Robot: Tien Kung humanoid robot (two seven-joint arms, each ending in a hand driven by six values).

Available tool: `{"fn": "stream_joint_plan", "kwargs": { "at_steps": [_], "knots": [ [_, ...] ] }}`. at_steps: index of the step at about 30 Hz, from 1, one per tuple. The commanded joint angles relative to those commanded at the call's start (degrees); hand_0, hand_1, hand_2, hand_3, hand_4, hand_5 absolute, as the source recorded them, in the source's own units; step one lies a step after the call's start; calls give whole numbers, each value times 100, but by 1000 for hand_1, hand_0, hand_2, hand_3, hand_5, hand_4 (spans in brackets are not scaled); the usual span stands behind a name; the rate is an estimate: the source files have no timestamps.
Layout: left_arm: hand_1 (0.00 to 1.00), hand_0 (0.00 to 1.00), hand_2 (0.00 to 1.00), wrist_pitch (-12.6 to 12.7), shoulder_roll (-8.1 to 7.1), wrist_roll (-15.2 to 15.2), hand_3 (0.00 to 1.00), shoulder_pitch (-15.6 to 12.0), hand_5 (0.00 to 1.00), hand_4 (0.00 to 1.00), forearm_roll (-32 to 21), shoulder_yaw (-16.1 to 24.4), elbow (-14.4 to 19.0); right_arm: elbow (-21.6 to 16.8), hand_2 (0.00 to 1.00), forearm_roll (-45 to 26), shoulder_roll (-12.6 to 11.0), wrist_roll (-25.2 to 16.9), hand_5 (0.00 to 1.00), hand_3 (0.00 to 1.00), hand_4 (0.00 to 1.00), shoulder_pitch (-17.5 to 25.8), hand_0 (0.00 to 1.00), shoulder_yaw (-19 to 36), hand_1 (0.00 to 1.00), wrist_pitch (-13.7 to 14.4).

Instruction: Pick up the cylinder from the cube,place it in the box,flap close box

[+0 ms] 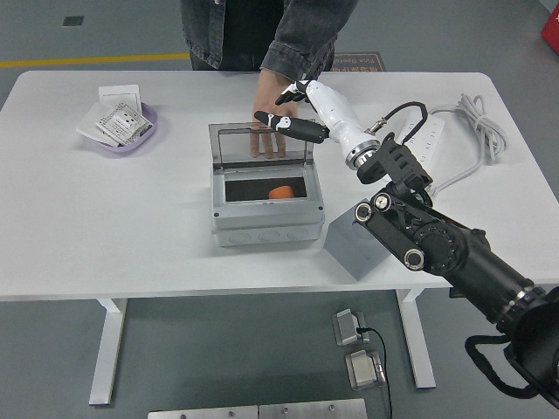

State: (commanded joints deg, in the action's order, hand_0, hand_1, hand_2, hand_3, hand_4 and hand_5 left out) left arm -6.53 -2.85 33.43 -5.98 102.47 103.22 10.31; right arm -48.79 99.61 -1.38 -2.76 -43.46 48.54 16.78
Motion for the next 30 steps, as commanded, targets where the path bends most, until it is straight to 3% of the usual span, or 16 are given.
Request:
{"fn": "stream_joint_plan", "kwargs": {
  "at_steps": [5, 15, 30],
  "knots": [
    [693, 682, 609, -9, 0, 0, 648, 4, 429, 744, 52, 32, 0, 181, 638, -61, 138, -20, 762, 575, 990, -107, 689, -251, 673, 47],
    [693, 682, 609, -13, 6, -28, 648, 17, 440, 740, 37, -10, 0, 199, 635, -27, 138, 22, 746, 572, 971, -258, 676, -567, 669, 27],
    [693, 681, 612, -9, 29, -44, 648, 20, 446, 735, 98, 12, 0, -463, 638, 215, 31, 151, 722, 596, 953, -110, 677, -785, 665, 137]
  ]
}}
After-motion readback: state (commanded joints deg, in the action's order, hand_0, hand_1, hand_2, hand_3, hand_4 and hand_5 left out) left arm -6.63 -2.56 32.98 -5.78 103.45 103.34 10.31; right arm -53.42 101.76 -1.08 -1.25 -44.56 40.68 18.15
